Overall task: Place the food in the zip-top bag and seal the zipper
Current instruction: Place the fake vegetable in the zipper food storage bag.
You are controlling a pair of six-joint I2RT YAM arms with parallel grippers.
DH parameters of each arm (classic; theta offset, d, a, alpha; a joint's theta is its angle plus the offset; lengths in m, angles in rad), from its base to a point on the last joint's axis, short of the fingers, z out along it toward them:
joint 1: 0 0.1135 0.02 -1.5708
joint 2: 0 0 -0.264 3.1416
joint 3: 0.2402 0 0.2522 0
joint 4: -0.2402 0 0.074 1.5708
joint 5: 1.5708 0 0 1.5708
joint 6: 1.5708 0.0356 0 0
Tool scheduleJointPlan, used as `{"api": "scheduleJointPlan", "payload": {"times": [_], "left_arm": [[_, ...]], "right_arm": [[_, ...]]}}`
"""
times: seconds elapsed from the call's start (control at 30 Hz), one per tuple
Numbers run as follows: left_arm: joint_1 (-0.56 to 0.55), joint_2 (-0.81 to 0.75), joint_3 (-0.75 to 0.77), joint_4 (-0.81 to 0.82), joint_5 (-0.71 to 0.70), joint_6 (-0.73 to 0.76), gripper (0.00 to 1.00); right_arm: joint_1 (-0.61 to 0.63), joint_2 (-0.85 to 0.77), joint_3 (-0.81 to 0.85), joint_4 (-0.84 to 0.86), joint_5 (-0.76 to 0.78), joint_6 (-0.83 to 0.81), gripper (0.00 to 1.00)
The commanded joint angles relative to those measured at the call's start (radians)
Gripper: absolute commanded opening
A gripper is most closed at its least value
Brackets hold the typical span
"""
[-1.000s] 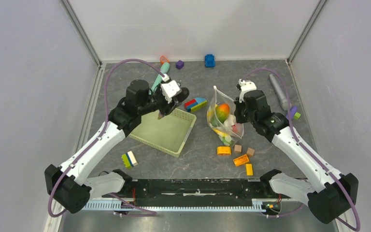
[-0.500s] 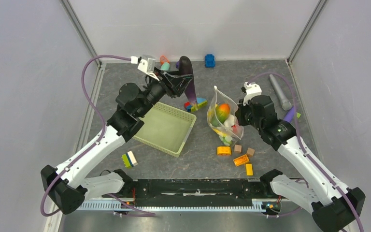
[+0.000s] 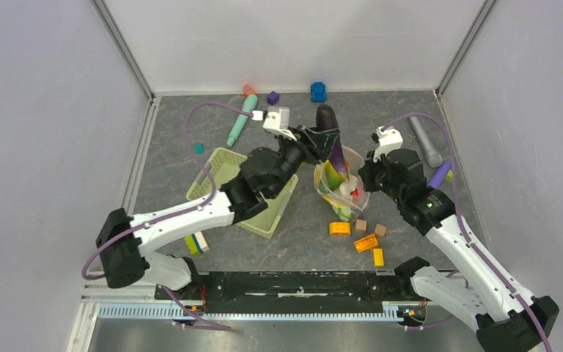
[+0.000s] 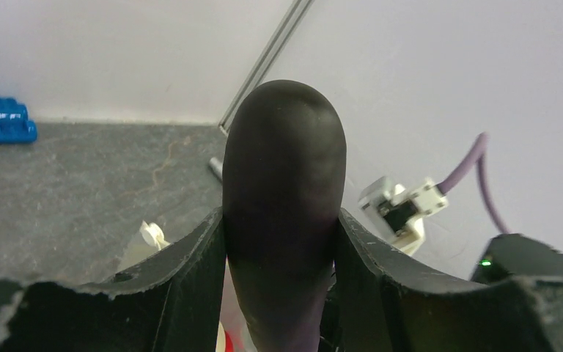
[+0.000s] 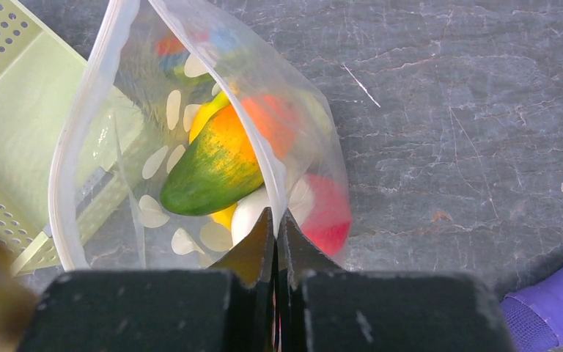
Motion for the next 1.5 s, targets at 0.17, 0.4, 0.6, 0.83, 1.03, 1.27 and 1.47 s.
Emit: {"api": "scheduleJointPlan", "payload": {"times": [0.17,0.4,0.6,0.83,1.03,1.27,1.47], "left_arm": [[-0.132,0.131,0.006,0.203,-0.3,0.098,0.02],[-0.202,0.154,-0.085,0.28,-0.389,0.138,0.02],[-0.254,0.195,-0.141,0.399,-0.459,0.218,0.05],[-0.284,0.214,-0.143,0.351,-0.492,0.216,0.12],[-0.291,0.265,-0.118,0.346,-0.592,0.153,0.15],[-0.314,0.387,-0.055,0.548,-0.66,0.313,0.15],[-0.359,0.455,-0.049,0.86,-0.69,0.528,0.15]], "right_arm": [[0.0,-0.04,-0.006,0.054,-0.008,0.003,0.0],[0.002,-0.042,-0.007,0.06,-0.024,0.015,0.0],[0.001,-0.048,-0.014,0.07,-0.03,0.03,0.0],[0.002,-0.041,-0.017,0.075,-0.035,0.041,0.02],[0.002,-0.046,-0.015,0.085,-0.046,0.06,0.02],[0.002,-0.059,-0.026,0.1,-0.063,0.094,0.02],[0.001,-0.059,-0.032,0.101,-0.053,0.147,0.02]]}}
